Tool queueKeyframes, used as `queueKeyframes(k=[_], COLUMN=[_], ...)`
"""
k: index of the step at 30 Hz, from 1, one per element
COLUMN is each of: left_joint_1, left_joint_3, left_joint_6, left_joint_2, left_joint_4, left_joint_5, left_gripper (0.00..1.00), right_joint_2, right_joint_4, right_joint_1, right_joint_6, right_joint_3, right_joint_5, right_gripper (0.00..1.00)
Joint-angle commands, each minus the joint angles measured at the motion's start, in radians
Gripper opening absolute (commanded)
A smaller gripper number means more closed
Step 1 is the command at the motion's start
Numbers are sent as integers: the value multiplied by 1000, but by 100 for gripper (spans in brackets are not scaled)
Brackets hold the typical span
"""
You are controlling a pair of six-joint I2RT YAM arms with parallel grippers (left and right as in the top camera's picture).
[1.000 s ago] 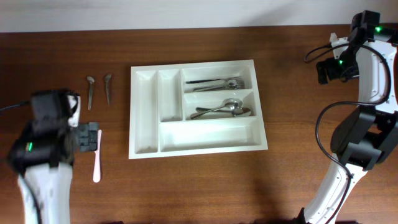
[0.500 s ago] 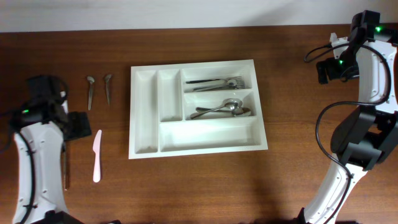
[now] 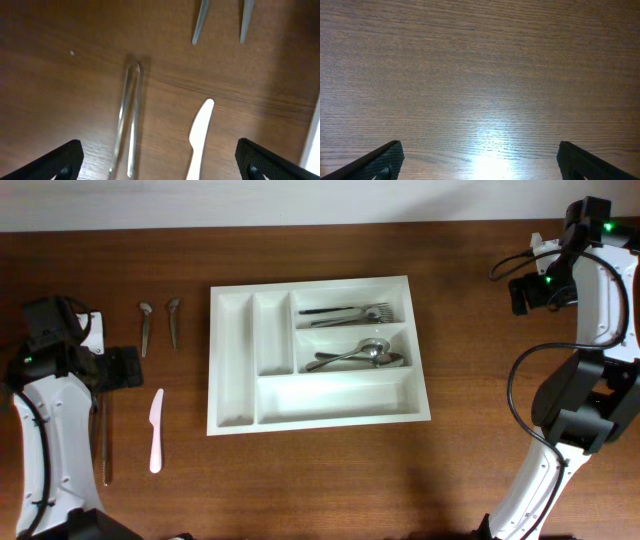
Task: Pack container
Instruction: 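Move the left gripper over the chopsticks at the left side, then lower the left gripper around the chopsticks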
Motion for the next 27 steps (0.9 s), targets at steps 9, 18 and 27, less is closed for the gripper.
queueKeyframes(k=[9,18,27], left_joint_1=[77,82,84], left_joint_3=[47,266,314], left_joint_6=[-48,131,144], left_joint_2=[117,289,382], left_joint_4=[-53,-227,-293], left_joint_5=[15,-4,-63], left_gripper=[99,99,99], right_joint_2=[-31,-31,-31], right_joint_4=[3,2,2], right_joint_1=[-3,-3,-3], right_joint_6=[0,0,0], right_joint_3=[8,8,8], right_joint_5=[-8,-8,-8], right_gripper=[99,99,99])
